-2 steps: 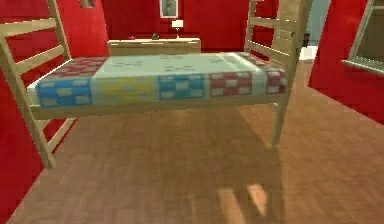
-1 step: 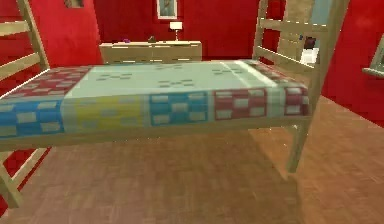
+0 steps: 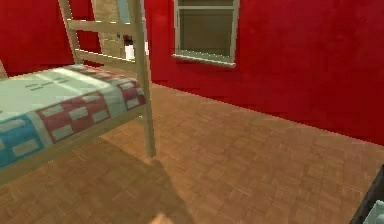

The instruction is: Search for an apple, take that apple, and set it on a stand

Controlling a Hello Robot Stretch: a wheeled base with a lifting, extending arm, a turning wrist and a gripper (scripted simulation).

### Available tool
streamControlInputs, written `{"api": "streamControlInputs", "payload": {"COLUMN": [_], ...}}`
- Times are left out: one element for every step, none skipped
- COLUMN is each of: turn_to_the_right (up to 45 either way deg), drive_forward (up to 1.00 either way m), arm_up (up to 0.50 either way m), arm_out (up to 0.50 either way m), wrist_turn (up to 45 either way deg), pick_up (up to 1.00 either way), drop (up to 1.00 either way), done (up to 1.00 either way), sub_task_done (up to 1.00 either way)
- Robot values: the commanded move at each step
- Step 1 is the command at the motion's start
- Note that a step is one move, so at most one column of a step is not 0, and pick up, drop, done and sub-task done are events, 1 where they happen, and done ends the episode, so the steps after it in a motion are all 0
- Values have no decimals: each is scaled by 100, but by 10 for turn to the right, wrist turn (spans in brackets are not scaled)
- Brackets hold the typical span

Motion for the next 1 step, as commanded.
{"api": "streamControlInputs", "payload": {"turn_to_the_right": [150], "drive_forward": [0], "arm_up": [0], "arm_out": [0], "wrist_turn": [0], "pick_up": [0], "drop": [0], "done": [0], "sub_task_done": [0]}}
